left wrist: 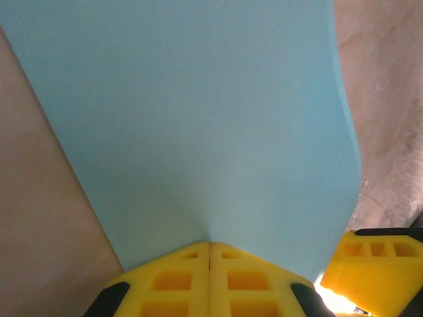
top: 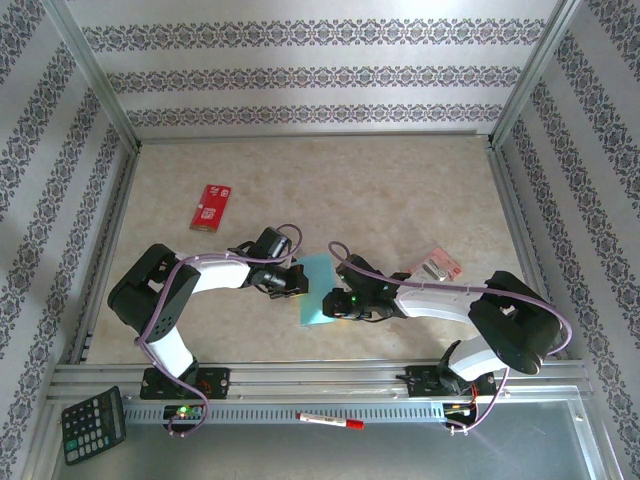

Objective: Fold a paper plane with a square sheet of paper (pick it up from the middle)
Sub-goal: Fold the triangle a second time at the center of the table.

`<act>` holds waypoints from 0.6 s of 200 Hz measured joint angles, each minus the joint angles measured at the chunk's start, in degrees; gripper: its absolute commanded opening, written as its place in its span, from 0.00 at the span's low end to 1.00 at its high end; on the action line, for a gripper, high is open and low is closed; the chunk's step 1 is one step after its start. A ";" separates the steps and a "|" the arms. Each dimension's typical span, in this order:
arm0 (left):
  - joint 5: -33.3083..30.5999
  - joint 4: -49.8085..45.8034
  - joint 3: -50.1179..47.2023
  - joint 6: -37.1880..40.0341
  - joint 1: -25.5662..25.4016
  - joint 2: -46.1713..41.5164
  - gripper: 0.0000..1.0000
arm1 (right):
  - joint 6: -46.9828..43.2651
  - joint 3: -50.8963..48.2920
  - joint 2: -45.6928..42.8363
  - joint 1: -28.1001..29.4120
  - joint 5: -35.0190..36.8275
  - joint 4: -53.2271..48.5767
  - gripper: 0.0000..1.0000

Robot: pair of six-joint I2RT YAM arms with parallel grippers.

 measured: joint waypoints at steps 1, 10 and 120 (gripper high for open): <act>0.00 0.00 0.00 0.00 0.00 0.00 0.00 | 0.00 0.00 0.00 0.00 0.00 0.02 0.35; 0.00 0.00 0.00 0.13 0.00 0.00 0.00 | -0.02 0.00 0.00 0.00 -0.28 0.50 0.35; 0.00 -0.02 0.00 0.39 0.00 0.00 0.00 | -0.11 0.00 -0.28 -0.17 -2.34 4.96 0.42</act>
